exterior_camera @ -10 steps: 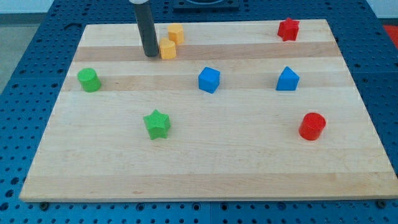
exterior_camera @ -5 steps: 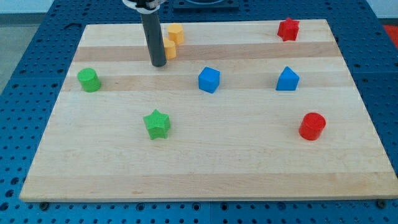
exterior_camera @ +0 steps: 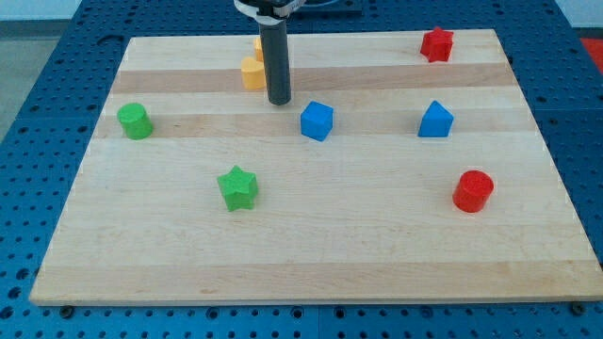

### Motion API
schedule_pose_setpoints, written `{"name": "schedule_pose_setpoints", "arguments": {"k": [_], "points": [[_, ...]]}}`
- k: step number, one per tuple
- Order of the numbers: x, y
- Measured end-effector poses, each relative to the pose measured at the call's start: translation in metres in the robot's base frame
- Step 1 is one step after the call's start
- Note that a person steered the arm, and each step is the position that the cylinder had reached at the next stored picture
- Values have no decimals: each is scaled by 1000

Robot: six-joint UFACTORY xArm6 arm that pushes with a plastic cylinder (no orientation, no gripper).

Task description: Move your arm to green star

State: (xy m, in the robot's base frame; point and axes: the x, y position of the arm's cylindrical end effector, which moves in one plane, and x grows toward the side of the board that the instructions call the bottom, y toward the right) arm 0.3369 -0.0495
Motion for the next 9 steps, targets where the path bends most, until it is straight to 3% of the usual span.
{"name": "schedule_pose_setpoints", "arguments": {"k": [9], "points": [[51, -15]]}}
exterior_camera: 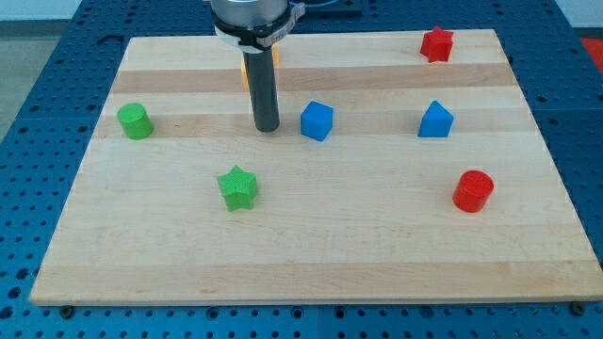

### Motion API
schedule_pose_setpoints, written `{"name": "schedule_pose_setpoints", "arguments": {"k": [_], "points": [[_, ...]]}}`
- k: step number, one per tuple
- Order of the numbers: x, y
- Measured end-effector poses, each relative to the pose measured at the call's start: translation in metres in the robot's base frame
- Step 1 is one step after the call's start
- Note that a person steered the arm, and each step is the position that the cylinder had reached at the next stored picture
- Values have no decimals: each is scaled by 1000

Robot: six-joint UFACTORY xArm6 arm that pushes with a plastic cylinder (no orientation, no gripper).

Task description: Move your arm to green star

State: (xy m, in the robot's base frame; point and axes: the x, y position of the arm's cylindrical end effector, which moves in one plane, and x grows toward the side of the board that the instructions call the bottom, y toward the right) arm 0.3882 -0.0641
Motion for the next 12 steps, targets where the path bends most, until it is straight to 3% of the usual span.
{"name": "schedule_pose_setpoints", "arguments": {"k": [12], "points": [[62, 44]]}}
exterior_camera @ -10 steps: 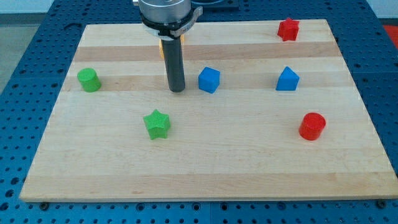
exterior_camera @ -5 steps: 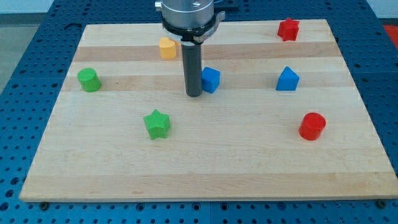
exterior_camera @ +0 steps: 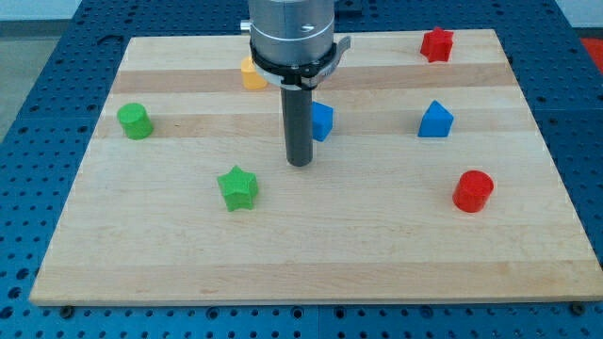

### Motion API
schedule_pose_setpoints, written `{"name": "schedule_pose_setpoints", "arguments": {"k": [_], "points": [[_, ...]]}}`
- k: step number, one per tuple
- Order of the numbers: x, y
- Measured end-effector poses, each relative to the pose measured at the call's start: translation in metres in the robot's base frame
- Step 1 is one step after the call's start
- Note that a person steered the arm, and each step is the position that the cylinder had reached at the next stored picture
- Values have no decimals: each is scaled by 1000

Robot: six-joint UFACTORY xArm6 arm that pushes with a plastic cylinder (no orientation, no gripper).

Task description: Move your arm to green star

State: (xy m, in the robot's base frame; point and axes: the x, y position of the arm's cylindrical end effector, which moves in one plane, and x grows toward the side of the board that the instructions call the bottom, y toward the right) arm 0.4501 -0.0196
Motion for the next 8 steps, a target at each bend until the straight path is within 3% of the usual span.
{"name": "schedule_pose_setpoints", "arguments": {"k": [8], "points": [[69, -8]]}}
